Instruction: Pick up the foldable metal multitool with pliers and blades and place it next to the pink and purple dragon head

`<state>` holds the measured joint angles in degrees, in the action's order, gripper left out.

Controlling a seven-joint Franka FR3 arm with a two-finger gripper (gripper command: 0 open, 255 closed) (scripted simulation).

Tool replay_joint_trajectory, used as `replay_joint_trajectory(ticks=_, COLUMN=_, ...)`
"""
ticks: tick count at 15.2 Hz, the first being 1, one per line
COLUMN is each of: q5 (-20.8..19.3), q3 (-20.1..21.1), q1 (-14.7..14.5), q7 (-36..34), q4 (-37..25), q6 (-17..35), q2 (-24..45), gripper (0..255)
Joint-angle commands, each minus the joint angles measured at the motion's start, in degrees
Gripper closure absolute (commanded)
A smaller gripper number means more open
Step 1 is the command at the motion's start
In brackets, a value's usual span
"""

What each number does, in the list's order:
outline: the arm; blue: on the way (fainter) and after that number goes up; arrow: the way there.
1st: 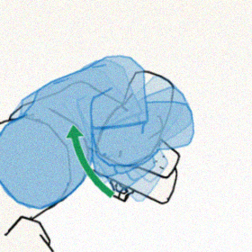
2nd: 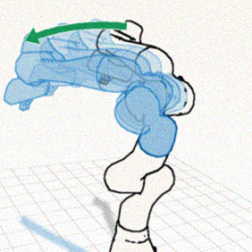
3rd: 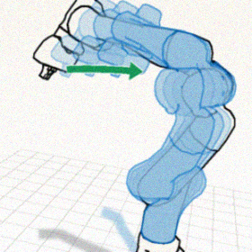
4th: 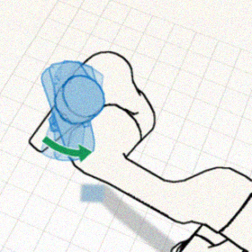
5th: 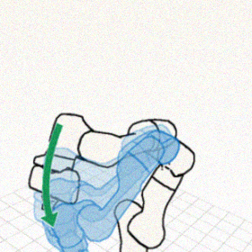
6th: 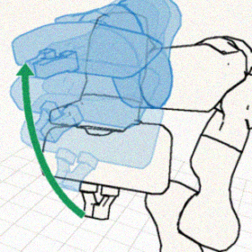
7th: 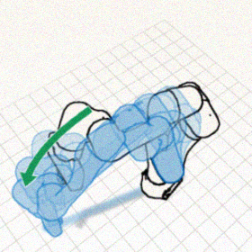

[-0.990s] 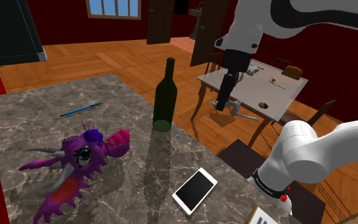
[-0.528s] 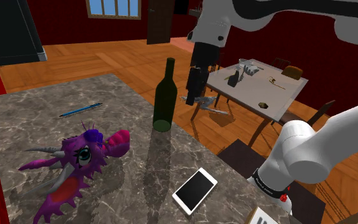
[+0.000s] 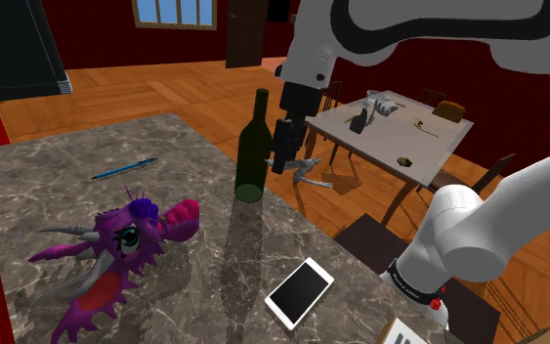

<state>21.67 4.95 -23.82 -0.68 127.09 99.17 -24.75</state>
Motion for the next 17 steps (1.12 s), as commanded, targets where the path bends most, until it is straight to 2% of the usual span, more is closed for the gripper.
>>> replay_joint_trajectory(ticks=1, q5=0.15, q3=0.14, q1=-0.03, q7=0.41, q4=1.23, q6=1.46, q2=0.24, gripper=255)
replay_joint_trajectory(ticks=17, q5=1.86, q3=1.06, q1=-0.45, q7=4.24, q4=11.42, q6=13.40, q2=2.51, gripper=255)
